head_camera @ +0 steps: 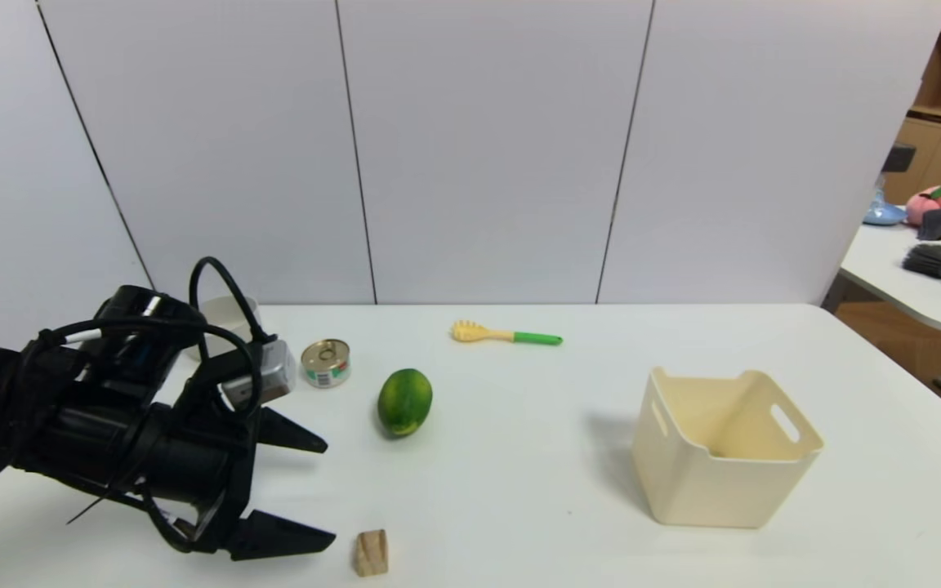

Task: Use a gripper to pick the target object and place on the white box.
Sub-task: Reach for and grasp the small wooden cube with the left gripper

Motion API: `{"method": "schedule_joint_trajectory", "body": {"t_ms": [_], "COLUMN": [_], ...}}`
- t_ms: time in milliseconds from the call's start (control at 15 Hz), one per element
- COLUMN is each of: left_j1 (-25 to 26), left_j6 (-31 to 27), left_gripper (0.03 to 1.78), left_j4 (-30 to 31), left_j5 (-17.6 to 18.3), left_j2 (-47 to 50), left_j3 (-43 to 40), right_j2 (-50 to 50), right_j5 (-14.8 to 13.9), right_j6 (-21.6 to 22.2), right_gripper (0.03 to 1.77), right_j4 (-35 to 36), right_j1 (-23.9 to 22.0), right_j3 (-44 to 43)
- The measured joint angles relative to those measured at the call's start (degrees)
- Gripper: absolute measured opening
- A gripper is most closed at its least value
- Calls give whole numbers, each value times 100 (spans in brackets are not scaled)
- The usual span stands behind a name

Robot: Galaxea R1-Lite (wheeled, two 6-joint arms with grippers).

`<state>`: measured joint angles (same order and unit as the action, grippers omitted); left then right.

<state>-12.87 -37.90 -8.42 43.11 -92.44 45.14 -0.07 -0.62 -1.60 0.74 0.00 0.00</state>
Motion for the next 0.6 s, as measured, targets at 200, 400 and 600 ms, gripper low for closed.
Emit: {"method": "schedule_joint_trajectory", "body": {"t_ms": [200, 400, 600], "left_j1": [-178, -252, -267], "left_j6": [467, 502, 560], "left_gripper": [169, 169, 169], "left_j4": [738, 801, 741], "left_j5": [-44, -44, -28], "left_j2": [-364, -522, -435], "left_j3": [-121, -361, -490], "right_j2": [0, 0, 0], "right_j5": [2, 0, 0], "right_j6": [2, 0, 0], "right_gripper": [170, 170, 170], "right_j4": [2, 2, 0], "right_j1": [0, 0, 0], "right_j3": [0, 0, 0]}}
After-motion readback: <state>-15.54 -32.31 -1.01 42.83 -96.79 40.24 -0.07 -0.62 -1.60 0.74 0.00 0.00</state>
